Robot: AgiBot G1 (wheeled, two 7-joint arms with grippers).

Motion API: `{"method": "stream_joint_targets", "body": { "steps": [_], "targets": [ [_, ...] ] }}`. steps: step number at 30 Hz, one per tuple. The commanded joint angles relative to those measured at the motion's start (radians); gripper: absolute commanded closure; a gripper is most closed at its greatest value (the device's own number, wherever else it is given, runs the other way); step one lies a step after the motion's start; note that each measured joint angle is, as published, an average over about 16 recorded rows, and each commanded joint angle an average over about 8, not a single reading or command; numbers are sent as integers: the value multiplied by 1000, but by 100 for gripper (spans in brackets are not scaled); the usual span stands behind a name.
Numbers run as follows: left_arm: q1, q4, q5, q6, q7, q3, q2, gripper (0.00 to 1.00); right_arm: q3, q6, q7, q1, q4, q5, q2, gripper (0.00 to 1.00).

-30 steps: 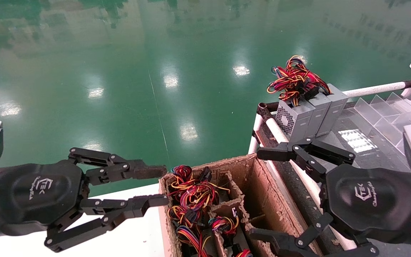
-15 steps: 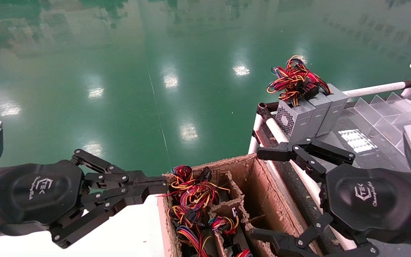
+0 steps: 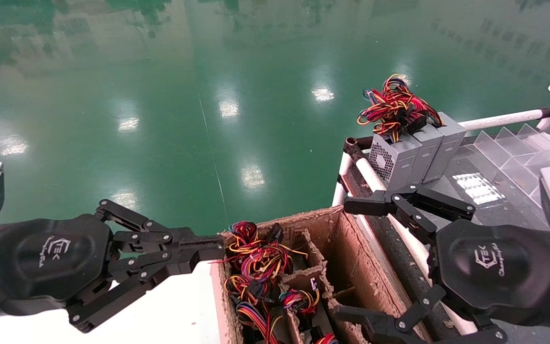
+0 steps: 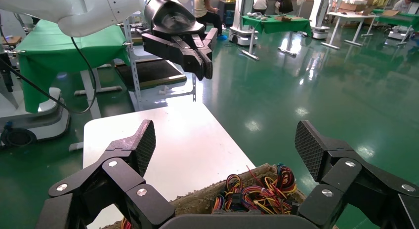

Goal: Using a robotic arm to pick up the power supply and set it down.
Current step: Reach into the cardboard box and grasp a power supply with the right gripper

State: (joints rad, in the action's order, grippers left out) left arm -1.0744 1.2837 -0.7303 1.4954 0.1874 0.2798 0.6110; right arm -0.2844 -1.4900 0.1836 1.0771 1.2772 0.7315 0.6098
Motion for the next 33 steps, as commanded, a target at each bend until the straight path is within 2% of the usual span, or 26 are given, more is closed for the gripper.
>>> {"method": "stream_joint_targets", "body": {
  "steps": [1, 11, 20, 21, 28, 29, 33],
  "targets": [
    [0, 0, 0, 0, 0, 0, 0, 0, 0, -1, 0, 0, 1, -1, 0, 0],
    [0, -1, 0, 0, -1, 1, 0, 0, -30, 26, 31, -5, -13, 58, -4, 0],
    [-1, -1, 1, 0, -1, 1, 0, 0, -135, -28, 116, 11, 11, 154, 46, 0],
    [-1, -1, 1, 0, -1, 2, 0, 0, -147, -34, 123, 11, 14, 164, 55, 7],
    [-1, -1, 1, 0, -1, 2, 0, 0, -234, -63, 142, -1, 29, 229, 118, 94],
    [-1, -1, 1, 0, -1, 2, -1, 0, -245, -63, 140, -3, 29, 238, 125, 99],
    [-1, -1, 1, 0, -1, 2, -1, 0, -282, -61, 129, -9, 25, 275, 147, 100]
  ]
}}
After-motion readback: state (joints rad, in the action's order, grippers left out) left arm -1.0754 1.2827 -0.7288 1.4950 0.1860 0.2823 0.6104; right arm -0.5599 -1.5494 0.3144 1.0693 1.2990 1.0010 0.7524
